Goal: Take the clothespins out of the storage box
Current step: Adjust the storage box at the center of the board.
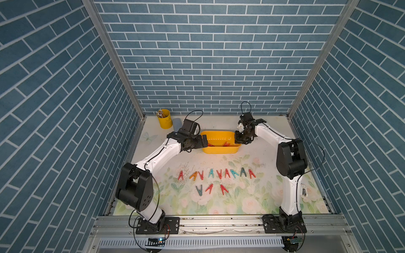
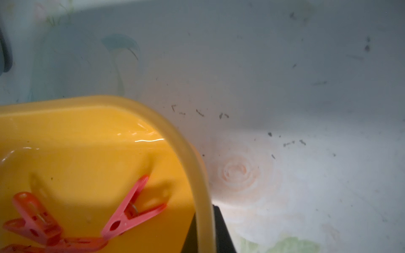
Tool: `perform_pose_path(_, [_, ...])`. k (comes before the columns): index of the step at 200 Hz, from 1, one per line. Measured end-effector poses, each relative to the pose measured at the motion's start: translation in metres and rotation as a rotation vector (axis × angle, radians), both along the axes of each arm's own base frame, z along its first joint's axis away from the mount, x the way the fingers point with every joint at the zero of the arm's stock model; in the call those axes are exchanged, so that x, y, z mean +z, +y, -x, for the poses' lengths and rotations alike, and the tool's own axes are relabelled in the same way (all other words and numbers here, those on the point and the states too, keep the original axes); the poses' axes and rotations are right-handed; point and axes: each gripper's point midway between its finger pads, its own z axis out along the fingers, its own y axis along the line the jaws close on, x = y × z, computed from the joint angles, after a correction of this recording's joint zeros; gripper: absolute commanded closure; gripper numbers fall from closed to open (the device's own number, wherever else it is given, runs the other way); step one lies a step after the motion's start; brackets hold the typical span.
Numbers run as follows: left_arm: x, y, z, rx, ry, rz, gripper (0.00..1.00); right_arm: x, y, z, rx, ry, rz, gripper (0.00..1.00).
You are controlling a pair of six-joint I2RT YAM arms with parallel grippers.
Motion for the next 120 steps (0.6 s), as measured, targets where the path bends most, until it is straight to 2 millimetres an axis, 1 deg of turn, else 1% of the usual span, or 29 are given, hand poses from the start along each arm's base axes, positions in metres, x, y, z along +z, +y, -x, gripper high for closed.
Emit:
perform_pose_path(23, [0.01,-0.001,0.001,-0.011,-0.022,0.017,0.01,-0.005,-0.003,0.013,0.002,0.061,0.006,1.0])
perform_pose_path(45, [0.014,-0.003,0.002,-0.019,-0.028,0.03,0.0,-0.006,-0.004,0.018,-0.002,0.087,0.005,1.0])
perform_pose_path(90, [0.017,-0.005,0.003,-0.024,-0.034,0.04,0.0,-0.008,-0.004,0.019,-0.006,0.1,0.007,1.0])
perform_pose_path(120, [0.015,-0.004,0.004,-0.026,-0.031,0.042,0.01,-0.013,-0.016,0.012,-0.047,0.07,0.07,1.0])
